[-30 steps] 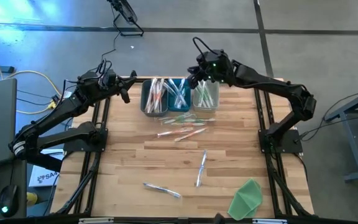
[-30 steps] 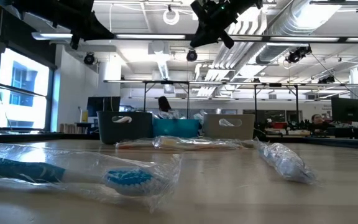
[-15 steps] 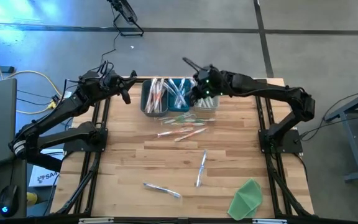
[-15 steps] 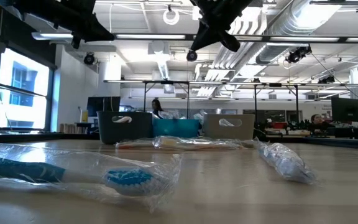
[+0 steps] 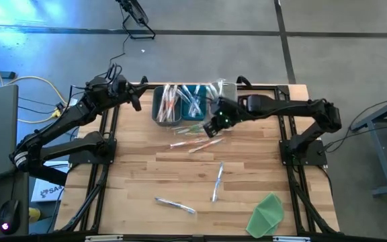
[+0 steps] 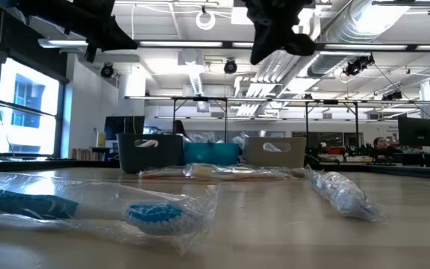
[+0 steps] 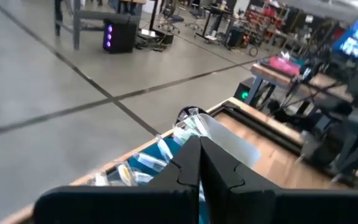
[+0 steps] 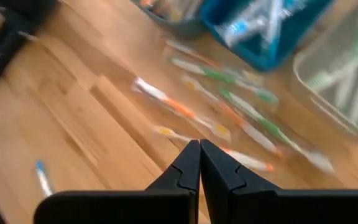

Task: Pick & Place Toothbrushes
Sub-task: Put the blue toothbrush into the blue bin

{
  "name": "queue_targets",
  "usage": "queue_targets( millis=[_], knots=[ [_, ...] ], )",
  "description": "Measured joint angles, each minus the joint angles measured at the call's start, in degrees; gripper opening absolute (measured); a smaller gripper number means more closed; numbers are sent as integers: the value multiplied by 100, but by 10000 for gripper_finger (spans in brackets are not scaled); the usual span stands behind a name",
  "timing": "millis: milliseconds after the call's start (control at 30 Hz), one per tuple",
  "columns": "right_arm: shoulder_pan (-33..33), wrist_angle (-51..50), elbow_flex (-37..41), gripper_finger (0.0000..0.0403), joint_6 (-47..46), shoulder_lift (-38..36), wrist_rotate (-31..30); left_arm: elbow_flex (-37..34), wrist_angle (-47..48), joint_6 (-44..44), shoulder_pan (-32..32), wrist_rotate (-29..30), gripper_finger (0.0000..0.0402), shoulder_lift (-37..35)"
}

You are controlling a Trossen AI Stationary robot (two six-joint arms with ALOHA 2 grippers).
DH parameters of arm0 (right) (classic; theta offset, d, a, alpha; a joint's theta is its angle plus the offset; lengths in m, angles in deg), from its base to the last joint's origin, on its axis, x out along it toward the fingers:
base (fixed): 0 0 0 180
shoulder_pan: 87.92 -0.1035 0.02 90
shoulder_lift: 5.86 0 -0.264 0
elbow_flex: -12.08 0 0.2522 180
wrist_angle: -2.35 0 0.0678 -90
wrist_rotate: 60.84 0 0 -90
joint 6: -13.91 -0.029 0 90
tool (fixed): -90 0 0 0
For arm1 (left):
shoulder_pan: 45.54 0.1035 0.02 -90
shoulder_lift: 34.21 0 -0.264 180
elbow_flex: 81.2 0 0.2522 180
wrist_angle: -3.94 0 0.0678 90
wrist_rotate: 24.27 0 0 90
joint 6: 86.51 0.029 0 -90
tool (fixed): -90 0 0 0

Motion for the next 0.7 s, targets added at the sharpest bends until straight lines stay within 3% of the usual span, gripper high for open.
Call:
queue_targets(
  millis=[167,700],
  knots=[
    [-342,-515,0,3,-808,2,-457,0,80,-662,0,-7,0,0],
    [-1440,-732,2,4,-2618,148,-1038,0,898,-942,0,-60,0,-1]
  ],
)
